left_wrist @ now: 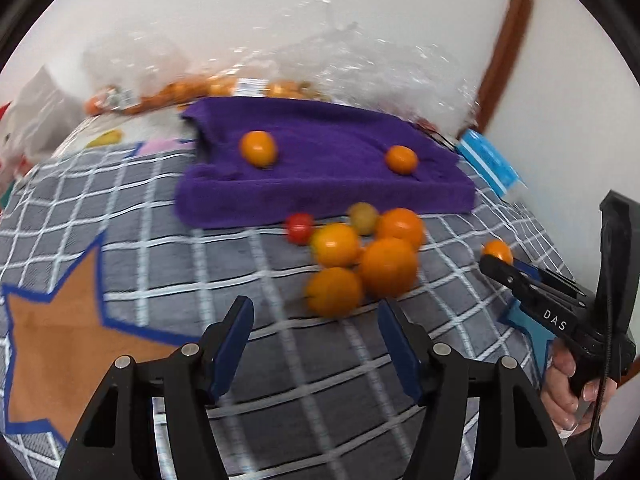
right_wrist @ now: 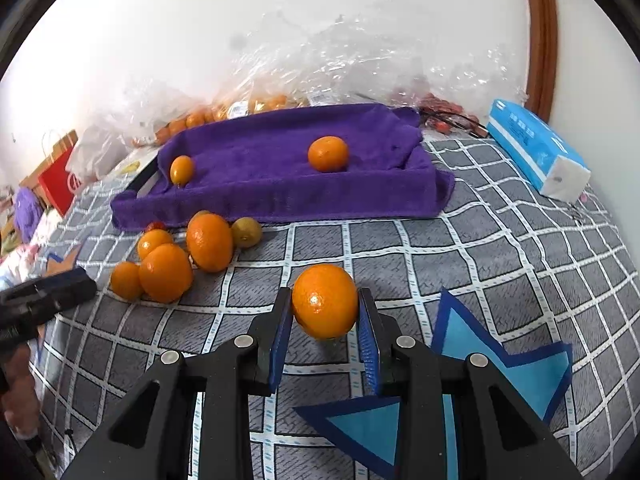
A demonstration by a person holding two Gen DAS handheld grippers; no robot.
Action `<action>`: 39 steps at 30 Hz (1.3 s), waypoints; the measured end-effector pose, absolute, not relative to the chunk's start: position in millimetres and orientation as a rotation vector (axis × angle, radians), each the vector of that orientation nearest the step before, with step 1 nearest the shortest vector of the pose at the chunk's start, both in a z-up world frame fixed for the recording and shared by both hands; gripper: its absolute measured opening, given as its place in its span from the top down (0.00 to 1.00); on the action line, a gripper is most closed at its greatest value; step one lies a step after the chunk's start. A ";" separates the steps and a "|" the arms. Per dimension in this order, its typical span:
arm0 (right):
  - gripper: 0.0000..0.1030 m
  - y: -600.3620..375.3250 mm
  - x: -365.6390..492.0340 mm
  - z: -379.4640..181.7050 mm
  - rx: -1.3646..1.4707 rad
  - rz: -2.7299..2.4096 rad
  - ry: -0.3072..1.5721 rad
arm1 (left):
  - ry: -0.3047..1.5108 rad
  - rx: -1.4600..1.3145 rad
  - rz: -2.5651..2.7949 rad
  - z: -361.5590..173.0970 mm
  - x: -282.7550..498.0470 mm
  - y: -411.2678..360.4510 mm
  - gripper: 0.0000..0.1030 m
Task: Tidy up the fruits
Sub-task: 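Grasp an orange with the right tool while the left tool grasps another orange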
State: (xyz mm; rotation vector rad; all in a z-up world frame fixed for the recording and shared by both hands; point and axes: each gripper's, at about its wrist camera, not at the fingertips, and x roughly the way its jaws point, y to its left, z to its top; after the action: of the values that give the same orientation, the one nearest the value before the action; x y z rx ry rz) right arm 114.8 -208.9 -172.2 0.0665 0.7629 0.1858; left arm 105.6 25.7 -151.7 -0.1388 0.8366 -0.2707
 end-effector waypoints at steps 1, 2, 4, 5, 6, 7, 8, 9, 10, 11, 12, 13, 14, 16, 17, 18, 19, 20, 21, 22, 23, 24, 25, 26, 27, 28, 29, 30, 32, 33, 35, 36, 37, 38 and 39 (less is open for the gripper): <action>0.69 -211.3 114.3 -171.7 0.082 0.189 0.758 | 0.838 -0.139 -0.282 -151.3 107.5 21.5 0.39; 0.69 -213.7 114.4 -171.7 0.098 0.193 0.756 | 0.841 -0.132 -0.284 -151.4 109.8 18.4 0.39; 0.69 -216.2 114.7 -172.1 0.118 0.199 0.757 | 0.843 -0.103 -0.267 -152.4 114.1 12.0 0.40; 0.69 -217.0 114.9 -172.2 0.125 0.202 0.757 | 0.846 -0.093 -0.256 -153.5 116.7 10.2 0.40; 0.69 -217.3 115.0 -172.2 0.129 0.204 0.757 | 0.848 -0.092 -0.251 -154.8 118.4 9.5 0.43; 0.69 -217.3 115.0 -172.3 0.130 0.204 0.758 | 0.850 -0.103 -0.252 -156.4 120.8 10.3 0.48; 0.69 -217.2 115.1 -172.4 0.131 0.203 0.760 | 0.853 -0.113 -0.256 -157.9 123.0 10.4 0.50; 0.69 -217.4 115.3 -172.6 0.132 0.200 0.761 | 0.856 -0.115 -0.271 -159.5 124.4 9.7 0.55; 0.69 -217.4 115.2 -172.7 0.135 0.199 0.761 | 0.852 -0.112 -0.285 -160.0 125.0 9.3 0.59; 0.69 -218.5 115.6 -173.2 0.141 0.202 0.762 | 0.849 -0.105 -0.296 -160.0 125.6 6.9 0.64; 0.69 -219.3 116.2 -173.5 0.146 0.203 0.763 | 0.846 -0.095 -0.305 -159.1 124.7 6.3 0.70; 0.69 -220.3 116.8 -173.9 0.151 0.201 0.764 | 0.853 -0.080 -0.308 -158.9 124.2 6.7 0.70; 0.69 -221.5 117.6 -174.4 0.155 0.196 0.766 | 0.851 -0.079 -0.311 -159.5 124.6 7.5 0.70; 0.69 -222.0 118.4 -174.7 0.159 0.197 0.768 | 0.845 -0.084 -0.303 -159.5 121.9 12.5 0.70; 0.69 -221.8 118.4 -174.6 0.158 0.198 0.768 | 0.843 -0.088 -0.294 -158.5 119.7 16.2 0.70; 0.69 -221.8 118.2 -174.6 0.157 0.196 0.767 | 0.840 -0.093 -0.288 -156.9 118.1 20.4 0.70; 0.69 -221.9 118.0 -174.5 0.156 0.194 0.766 | 0.836 -0.098 -0.279 -155.0 115.8 25.8 0.70; 0.69 -221.8 117.9 -174.7 0.155 0.192 0.767 | 0.833 -0.097 -0.263 -153.5 114.2 31.0 0.70; 0.69 -222.0 118.2 -174.9 0.154 0.189 0.769 | 0.832 -0.090 -0.243 -152.8 113.3 35.4 0.70; 0.69 -221.7 118.5 -175.0 0.153 0.185 0.771 | 0.830 -0.078 -0.220 -152.8 113.2 40.1 0.70; 0.69 -221.8 118.9 -175.2 0.151 0.184 0.773 | 0.830 -0.072 -0.207 -154.1 114.4 43.5 0.70; 0.69 -221.5 119.3 -175.5 0.151 0.184 0.775 | 0.837 -0.070 -0.200 -156.7 116.5 46.1 0.69; 0.69 -221.5 120.0 -175.8 0.150 0.183 0.776 | 0.850 -0.068 -0.191 -160.0 119.4 48.1 0.68; 0.69 -221.1 120.6 -176.1 0.147 0.180 0.780 | 0.855 -0.067 -0.189 -162.2 120.9 48.5 0.68; 0.69 -220.7 121.2 -176.5 0.144 0.178 0.782 | 0.853 -0.066 -0.189 -164.6 122.0 48.6 0.68; 0.69 -220.1 121.5 -176.9 0.141 0.178 0.785 | 0.870 -0.070 -0.188 -167.2 124.5 48.8 0.68; 0.69 -219.5 121.7 -177.1 0.137 0.176 0.786 | 0.873 -0.082 -0.192 -167.7 126.2 50.0 0.68; 0.69 -219.0 121.8 -177.1 0.134 0.171 0.787 | 0.866 -0.102 -0.201 -167.1 125.7 51.8 0.68; 0.69 -219.3 122.2 -177.2 0.133 0.163 0.789 | 0.863 -0.154 -0.219 -168.3 125.8 58.4 0.69; 0.69 -219.3 122.3 -177.4 0.133 0.160 0.790 | 0.864 -0.170 -0.226 -169.4 125.8 60.6 0.69; 0.69 -219.1 123.0 -177.9 0.130 0.151 0.794 | 0.860 -0.209 -0.243 -170.9 125.7 65.0 0.69; 0.69 -219.1 123.1 -178.2 0.128 0.150 0.795 | 0.858 -0.230 -0.251 -171.5 125.5 67.5 0.69; 0.69 -218.8 123.2 -178.2 0.125 0.149 0.795 | 0.853 -0.259 -0.259 -172.3 125.2 71.6 0.69; 0.69 -218.5 123.0 -178.1 0.122 0.145 0.794 | 0.851 -0.276 -0.257 -173.1 125.1 73.6 0.69; 0.69 -218.3 122.7 -177.9 0.121 0.144 0.793 | 0.847 -0.294 -0.250 -173.8 124.6 76.6 0.69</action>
State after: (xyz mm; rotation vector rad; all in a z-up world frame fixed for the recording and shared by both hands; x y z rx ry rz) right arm 122.7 -218.3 -177.9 0.1207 0.7925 0.1442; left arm 124.6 76.6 -173.8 -0.2943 0.8473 -0.2504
